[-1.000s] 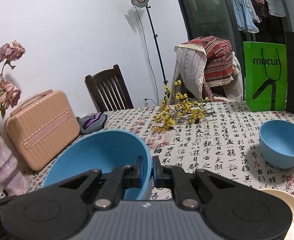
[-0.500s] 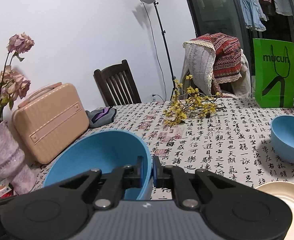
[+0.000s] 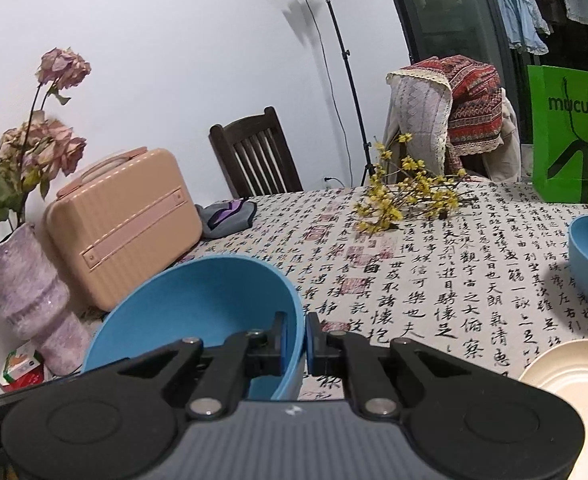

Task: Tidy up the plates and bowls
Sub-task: 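Carry the blue bowl across the table toward the pink vase with both tools, then lower the blue bowl onto the tablecloth and open both tools, then withdraw both open tools back from the placed blue bowl, then move both open tools toward the two remaining blue bowls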

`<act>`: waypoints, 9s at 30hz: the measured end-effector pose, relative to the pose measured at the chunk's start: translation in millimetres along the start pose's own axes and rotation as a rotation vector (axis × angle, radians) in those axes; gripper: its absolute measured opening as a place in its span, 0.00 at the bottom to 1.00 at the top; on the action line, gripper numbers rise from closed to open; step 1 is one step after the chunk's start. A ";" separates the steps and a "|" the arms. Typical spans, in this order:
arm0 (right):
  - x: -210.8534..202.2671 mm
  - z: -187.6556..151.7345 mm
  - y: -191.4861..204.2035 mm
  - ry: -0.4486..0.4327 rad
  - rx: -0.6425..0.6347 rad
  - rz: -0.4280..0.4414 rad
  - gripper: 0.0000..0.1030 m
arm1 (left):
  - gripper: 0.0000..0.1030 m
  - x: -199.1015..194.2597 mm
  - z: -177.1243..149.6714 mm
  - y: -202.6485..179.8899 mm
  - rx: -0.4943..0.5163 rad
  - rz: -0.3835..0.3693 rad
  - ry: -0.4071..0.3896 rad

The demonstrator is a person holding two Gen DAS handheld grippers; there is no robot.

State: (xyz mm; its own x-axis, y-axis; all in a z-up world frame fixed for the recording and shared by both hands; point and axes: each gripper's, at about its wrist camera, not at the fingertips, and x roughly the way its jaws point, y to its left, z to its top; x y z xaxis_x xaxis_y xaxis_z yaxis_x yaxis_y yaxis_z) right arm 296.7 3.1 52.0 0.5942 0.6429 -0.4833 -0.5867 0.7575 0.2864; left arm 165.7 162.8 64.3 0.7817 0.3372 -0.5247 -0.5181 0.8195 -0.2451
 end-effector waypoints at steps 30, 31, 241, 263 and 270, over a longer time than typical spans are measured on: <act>38.7 -38.5 62.6 0.098 -0.034 0.059 0.09 | 0.22 1.8 -18.1 79.6 -0.097 0.069 0.043; 40.2 -39.8 64.3 0.100 -0.038 0.057 0.09 | 0.22 2.9 -19.1 81.8 -0.100 0.070 0.045; -198.7 -1.6 -244.5 -0.383 0.144 -0.571 1.00 | 1.00 36.9 -13.2 -263.5 0.129 -0.566 0.053; -113.9 52.0 -295.2 -0.304 0.273 -0.560 1.00 | 1.00 124.1 38.3 -310.2 0.145 -0.527 0.147; -100.3 59.5 -314.0 -0.260 0.285 -0.558 1.00 | 1.00 154.1 37.2 -320.0 0.155 -0.468 0.159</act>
State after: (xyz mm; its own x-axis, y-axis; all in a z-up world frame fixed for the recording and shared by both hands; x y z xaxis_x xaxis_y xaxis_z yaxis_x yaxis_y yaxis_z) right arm 454.1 -292.6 59.8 0.8997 0.1265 -0.4178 -0.0071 0.9612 0.2757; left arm 464.9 -30.2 92.2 0.8487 -0.1464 -0.5083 -0.0589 0.9288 -0.3658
